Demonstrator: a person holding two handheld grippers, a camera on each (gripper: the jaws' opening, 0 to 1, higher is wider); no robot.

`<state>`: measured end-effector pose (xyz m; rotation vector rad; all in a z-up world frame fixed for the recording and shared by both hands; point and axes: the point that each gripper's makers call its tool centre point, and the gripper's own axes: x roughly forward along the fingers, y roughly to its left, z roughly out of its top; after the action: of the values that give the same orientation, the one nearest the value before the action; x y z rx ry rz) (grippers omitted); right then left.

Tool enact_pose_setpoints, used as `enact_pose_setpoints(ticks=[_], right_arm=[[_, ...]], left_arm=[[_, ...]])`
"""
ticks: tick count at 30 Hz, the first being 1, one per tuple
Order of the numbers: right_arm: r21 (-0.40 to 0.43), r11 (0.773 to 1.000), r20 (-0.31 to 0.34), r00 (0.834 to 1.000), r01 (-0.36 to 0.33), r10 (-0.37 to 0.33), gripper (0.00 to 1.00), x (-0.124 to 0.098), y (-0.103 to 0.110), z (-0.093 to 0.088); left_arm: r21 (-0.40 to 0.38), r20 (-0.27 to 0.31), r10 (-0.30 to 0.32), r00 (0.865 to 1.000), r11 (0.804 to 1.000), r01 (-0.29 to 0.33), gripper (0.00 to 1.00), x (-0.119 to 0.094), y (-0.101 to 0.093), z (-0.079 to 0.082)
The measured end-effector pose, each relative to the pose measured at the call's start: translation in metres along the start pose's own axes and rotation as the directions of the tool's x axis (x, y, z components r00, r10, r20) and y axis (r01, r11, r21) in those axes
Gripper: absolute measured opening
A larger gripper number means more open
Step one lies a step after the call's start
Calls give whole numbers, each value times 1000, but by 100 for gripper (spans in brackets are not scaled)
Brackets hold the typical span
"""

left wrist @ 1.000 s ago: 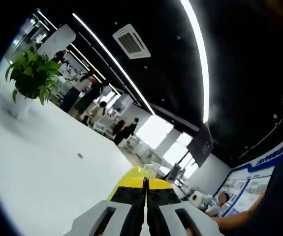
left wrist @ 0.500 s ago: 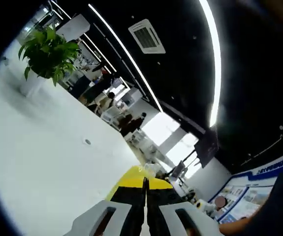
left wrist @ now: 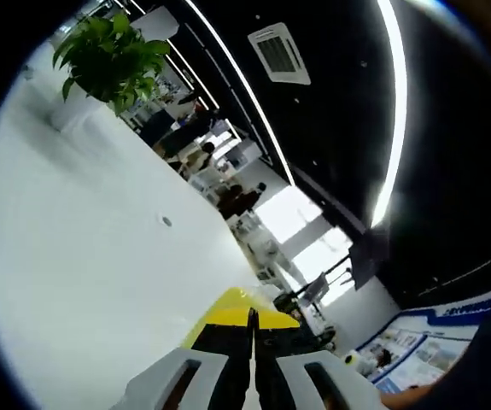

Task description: Compare the silicone blocks by pressing each to a similar depth, holding the contact briefly, and releasing to observe deformation and rebound differences across the visible hardness samples.

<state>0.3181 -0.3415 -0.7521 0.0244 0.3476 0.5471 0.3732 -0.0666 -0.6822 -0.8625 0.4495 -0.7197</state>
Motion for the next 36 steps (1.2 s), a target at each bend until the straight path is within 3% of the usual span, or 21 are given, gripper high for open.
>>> enact_pose_setpoints(ticks=[8, 12, 16, 21, 24, 26, 30, 32, 36], right_arm=[[17, 1000, -9, 1000, -1, 1, 96, 7, 2, -3], [17, 1000, -24, 1000, -8, 8, 96, 8, 2, -5], [22, 1000, -27, 1000, -4, 5, 96, 7, 1, -7], [18, 1000, -56, 998, -8, 9, 96, 8, 4, -14], [17, 1000, -51, 999, -5, 6, 96, 10, 5, -11], [21, 1000, -56, 998, -3, 4, 96, 12, 5, -11], [18, 1000, -60, 998, -5, 6, 96, 13, 7, -11], [17, 1000, -64, 998, -5, 6, 96, 13, 7, -12], [21, 1000, -71, 997, -1, 2, 96, 13, 6, -14]], left_arm=[[-64, -33, 38, 999, 997, -40, 0, 6, 30, -9], [-107, -42, 20, 999, 994, -25, 0, 5, 42, -13], [-131, -73, 49, 996, 990, -58, 0, 3, 62, -19], [-174, -62, 72, 995, 981, -82, 0, 2, 78, -18], [-148, -82, 108, 991, 982, -119, 0, 2, 90, -21], [-80, -107, 176, 979, 980, -184, 0, 0, 105, -25], [21, -116, 215, 970, 977, -214, 0, 1, 118, -24], [118, -142, 259, 956, 963, -243, 0, 0, 126, -26], [170, -196, 297, 934, 949, -266, 0, 2, 135, -33]])
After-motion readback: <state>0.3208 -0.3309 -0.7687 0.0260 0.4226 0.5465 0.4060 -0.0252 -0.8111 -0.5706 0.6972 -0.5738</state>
